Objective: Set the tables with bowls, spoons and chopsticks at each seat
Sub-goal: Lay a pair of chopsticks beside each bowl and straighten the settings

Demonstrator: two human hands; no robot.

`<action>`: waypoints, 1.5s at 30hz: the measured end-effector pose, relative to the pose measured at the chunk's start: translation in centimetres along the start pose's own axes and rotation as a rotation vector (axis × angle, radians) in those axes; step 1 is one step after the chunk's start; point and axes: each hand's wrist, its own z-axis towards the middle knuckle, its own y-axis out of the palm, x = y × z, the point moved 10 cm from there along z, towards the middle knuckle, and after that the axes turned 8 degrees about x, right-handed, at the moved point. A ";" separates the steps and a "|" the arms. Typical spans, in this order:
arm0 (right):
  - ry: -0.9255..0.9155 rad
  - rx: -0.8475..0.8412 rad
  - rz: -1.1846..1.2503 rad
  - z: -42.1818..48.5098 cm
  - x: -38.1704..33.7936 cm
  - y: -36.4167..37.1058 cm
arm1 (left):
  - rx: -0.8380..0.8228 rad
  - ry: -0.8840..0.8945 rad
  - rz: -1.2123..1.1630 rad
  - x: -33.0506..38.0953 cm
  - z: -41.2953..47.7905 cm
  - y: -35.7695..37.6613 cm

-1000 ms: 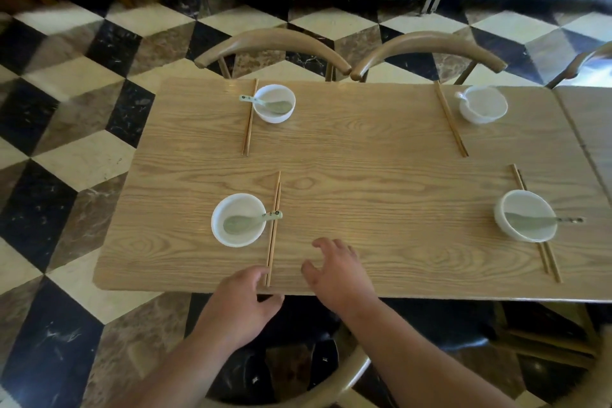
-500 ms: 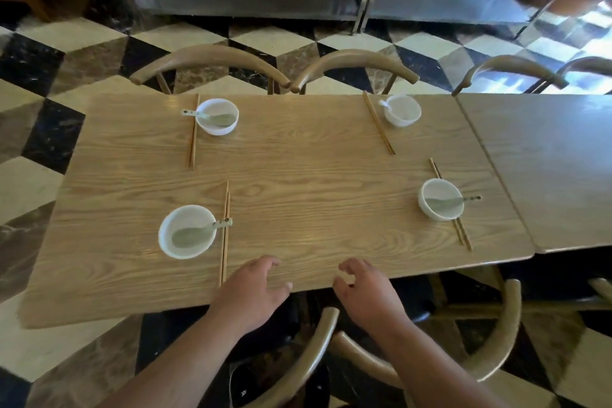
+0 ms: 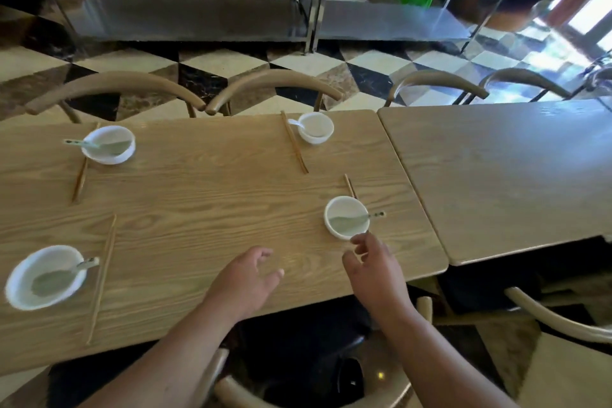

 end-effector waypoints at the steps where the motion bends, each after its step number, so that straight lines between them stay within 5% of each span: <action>1: -0.003 -0.001 0.013 1.7 1.5 -1.0 | 0.021 -0.029 -0.029 1.4 0.5 1.5; 10: 0.128 -0.245 0.072 13.6 10.8 -2.1 | 0.133 -0.242 -0.221 8.3 3.5 11.0; 19: 0.414 -0.440 0.452 16.9 11.5 5.6 | 0.219 -0.368 -0.378 7.1 7.7 12.3; 30: 0.518 -0.374 0.548 16.8 10.3 7.1 | 0.104 -0.472 -0.788 5.4 10.2 15.0; 45: 0.545 -0.498 0.579 12.6 11.5 7.2 | 0.128 -0.476 -0.723 3.8 6.2 15.1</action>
